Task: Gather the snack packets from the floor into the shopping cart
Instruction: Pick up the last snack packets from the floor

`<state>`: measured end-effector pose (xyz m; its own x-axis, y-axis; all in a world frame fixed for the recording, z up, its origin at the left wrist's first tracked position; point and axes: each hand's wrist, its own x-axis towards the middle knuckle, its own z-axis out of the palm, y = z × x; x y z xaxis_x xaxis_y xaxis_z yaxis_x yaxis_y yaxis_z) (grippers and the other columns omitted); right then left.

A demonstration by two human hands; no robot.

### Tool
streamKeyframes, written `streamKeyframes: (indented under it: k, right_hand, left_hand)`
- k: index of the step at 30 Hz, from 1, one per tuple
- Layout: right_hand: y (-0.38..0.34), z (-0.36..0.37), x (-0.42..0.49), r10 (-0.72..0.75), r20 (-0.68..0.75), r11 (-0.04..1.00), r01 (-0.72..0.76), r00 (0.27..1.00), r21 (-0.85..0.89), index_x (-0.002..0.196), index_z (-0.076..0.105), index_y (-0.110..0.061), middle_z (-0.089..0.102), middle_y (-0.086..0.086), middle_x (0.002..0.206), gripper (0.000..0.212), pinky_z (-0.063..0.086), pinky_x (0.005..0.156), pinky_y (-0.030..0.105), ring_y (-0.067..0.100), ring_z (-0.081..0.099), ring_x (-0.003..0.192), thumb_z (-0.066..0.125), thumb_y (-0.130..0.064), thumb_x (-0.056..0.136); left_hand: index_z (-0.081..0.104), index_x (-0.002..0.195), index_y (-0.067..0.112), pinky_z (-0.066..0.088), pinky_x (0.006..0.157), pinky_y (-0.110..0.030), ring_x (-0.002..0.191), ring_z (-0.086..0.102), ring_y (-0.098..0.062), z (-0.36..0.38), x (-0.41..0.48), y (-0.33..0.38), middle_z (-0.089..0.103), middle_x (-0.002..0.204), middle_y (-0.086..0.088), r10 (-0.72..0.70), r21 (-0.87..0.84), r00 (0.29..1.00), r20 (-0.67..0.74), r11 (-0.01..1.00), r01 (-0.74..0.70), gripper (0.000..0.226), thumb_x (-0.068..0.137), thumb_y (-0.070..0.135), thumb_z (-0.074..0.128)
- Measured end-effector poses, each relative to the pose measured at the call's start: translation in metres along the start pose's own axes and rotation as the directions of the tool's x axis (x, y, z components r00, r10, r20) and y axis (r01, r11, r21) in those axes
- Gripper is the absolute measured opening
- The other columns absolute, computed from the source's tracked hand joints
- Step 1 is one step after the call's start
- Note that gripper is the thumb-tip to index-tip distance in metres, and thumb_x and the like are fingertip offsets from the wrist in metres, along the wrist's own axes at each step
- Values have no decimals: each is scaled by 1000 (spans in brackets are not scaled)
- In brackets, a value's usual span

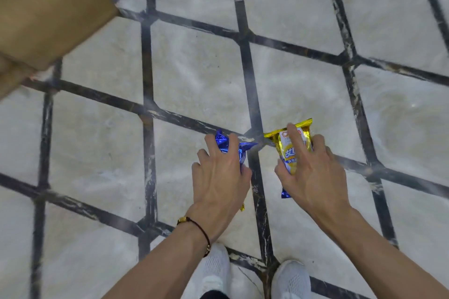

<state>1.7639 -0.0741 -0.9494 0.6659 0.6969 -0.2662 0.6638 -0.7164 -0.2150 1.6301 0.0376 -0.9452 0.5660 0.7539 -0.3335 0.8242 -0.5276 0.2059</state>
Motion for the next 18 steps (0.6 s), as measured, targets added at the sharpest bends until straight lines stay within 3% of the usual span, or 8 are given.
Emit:
streamKeyframes:
  k: [5,8,12,18]
  right_hand:
    - [-56,-147,-11,-18,-89,1000,18,996,1,148,26,-35,44,6,106,73,42,54,35,29,52,81,58,-46,83]
    - [-87,-246,-16,-25,-159,999,28,987,18,147,27,-35,46,7,109,69,48,56,37,32,54,84,53,-51,85]
    - [-122,-358,-39,-89,-252,995,97,964,21,146,31,-34,48,9,112,69,49,56,38,34,57,85,57,-49,84]
    - [-161,-501,-83,-193,-277,980,199,941,-5,146,31,-32,46,10,104,70,46,57,36,33,56,81,57,-49,84]
  left_hand:
    - [35,135,28,53,73,-41,97,54,-31,-152,-19,24,32,135,-11,-2,-48,999,-52,999,0,48,93,42,54]
    - [37,132,27,52,68,-39,92,53,-29,-246,-32,41,33,128,-9,-6,-84,992,-130,996,-5,47,91,41,56]
    - [36,131,26,55,68,-40,94,52,-27,-349,-64,59,33,128,-9,-70,-158,974,-215,987,36,48,91,38,59]
    - [35,134,26,51,69,-39,92,50,-29,-490,-136,89,32,130,-11,-182,-204,936,-300,971,123,49,91,39,56]
